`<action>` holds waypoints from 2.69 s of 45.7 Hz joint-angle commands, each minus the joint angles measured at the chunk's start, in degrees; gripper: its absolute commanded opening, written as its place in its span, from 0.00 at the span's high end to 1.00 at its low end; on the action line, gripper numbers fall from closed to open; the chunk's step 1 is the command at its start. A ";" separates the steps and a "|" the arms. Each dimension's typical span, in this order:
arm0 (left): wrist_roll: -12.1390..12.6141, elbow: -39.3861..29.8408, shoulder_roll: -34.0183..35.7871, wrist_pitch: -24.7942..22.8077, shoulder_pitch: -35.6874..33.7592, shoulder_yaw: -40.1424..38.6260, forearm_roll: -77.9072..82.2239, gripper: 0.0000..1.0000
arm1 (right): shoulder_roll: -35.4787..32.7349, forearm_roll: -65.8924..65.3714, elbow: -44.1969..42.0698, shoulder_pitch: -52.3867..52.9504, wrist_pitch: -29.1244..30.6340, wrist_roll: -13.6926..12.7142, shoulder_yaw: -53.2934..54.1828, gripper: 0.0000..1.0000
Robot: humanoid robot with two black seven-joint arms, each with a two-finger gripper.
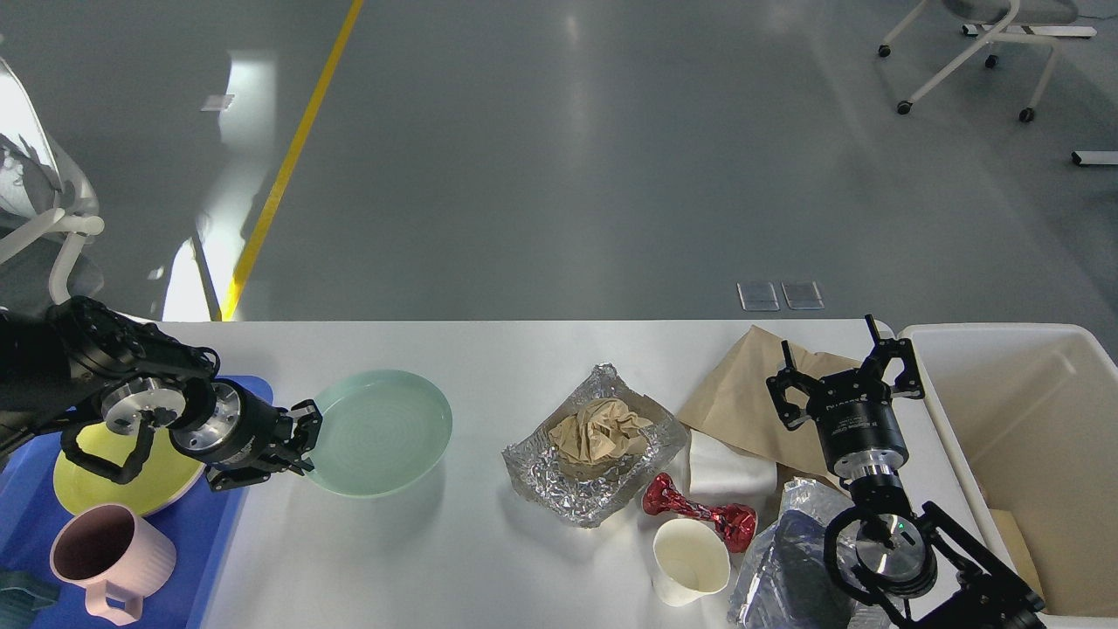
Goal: Tidy desktop
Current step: 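Lift the pale green plate with the left gripper over the blue tray, then lower the pale green plate onto the yellow plate and release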
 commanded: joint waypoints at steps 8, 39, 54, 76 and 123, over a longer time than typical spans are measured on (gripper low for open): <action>-0.08 -10.00 2.75 -5.18 -18.91 9.64 0.08 1.00 | 0.00 -0.09 -0.06 0.00 0.00 0.00 0.00 0.00; -0.70 -18.89 2.22 -22.58 -49.34 23.80 0.96 1.00 | 0.00 0.00 -0.06 0.00 0.00 0.00 0.00 0.00; -0.61 -15.82 3.89 -22.85 -48.55 26.43 1.31 1.00 | 0.00 0.00 0.02 0.00 0.00 0.00 0.00 0.00; -0.17 10.28 22.17 -22.59 -24.05 21.08 4.83 1.00 | 0.00 0.00 0.02 0.00 0.00 0.00 0.00 0.00; 1.32 41.93 17.69 -10.89 32.22 -14.87 4.48 1.00 | 0.00 0.00 0.02 0.00 0.00 0.00 0.00 0.00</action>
